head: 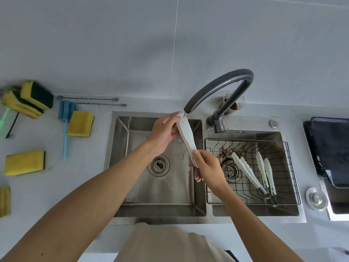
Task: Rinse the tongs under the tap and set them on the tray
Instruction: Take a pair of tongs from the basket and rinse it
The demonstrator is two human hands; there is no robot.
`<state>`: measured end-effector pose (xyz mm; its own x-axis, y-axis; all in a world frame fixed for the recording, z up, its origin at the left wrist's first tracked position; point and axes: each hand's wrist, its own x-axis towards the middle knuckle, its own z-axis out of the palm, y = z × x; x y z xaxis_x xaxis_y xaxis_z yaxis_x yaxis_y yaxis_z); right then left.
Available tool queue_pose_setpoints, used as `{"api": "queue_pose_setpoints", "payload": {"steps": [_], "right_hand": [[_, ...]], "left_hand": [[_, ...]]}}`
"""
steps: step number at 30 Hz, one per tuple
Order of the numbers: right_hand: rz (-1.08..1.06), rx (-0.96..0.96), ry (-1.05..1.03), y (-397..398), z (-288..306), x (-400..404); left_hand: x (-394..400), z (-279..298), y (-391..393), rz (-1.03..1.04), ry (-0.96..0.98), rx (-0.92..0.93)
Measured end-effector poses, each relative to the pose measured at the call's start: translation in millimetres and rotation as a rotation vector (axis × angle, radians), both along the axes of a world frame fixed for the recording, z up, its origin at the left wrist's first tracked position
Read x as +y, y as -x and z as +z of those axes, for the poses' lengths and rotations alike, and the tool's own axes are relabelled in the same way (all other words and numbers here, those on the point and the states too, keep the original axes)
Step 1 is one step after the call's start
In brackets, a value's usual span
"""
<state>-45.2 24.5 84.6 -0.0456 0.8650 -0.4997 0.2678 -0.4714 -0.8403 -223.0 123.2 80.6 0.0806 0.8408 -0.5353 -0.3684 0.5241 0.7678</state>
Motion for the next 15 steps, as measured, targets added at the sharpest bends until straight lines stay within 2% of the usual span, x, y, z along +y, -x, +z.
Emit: {"api": "queue_pose_setpoints", "payload": {"steps": [9, 15], "right_hand": [[-0.049, 0.010, 0.052, 5, 10, -5], [-0.180, 0.174, 0.142, 6, 21, -1]], "left_hand": [[-7, 9, -2, -0.082, -0.044, 0.056], [-11, -5, 1, -0.062, 0.047, 0.132]]}}
